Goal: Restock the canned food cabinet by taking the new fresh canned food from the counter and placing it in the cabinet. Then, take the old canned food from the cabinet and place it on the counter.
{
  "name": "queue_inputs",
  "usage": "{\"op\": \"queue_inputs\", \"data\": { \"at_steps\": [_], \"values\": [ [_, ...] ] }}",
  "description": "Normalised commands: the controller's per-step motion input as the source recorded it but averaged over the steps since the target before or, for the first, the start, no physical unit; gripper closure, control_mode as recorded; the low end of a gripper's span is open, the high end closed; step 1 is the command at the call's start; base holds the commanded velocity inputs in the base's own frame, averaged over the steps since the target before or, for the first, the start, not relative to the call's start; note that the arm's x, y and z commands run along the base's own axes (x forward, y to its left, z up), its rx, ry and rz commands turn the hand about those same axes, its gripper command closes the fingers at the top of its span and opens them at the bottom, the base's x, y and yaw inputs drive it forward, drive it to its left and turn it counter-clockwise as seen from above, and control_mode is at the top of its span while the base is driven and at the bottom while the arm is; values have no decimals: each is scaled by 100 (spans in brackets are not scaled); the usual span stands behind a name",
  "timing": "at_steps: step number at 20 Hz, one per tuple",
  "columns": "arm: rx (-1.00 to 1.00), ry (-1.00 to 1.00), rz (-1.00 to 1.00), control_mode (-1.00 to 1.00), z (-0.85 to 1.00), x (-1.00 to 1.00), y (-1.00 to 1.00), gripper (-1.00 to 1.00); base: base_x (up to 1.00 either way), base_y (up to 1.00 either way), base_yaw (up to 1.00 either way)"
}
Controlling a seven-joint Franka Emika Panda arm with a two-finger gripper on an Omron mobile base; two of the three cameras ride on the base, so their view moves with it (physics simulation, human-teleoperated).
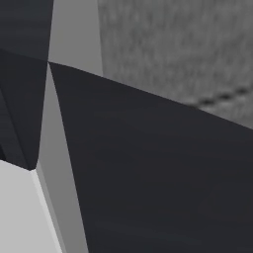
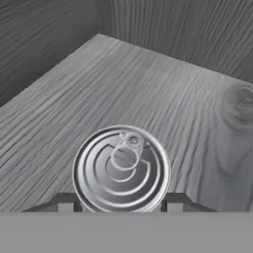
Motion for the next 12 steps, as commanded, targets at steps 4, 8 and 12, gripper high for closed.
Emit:
{"op": "queue_inputs", "data": {
  "at_steps": [4, 8, 12],
  "values": [
    [-7, -5, 0, -100, -23, 6, 0, 100, 0, 0, 0],
    [0, 0, 0, -100, 0, -62, 0, 100, 0, 0, 0],
    [0, -2, -4, -100, 0, -100, 0, 100, 0, 0, 0]
  ]
}}
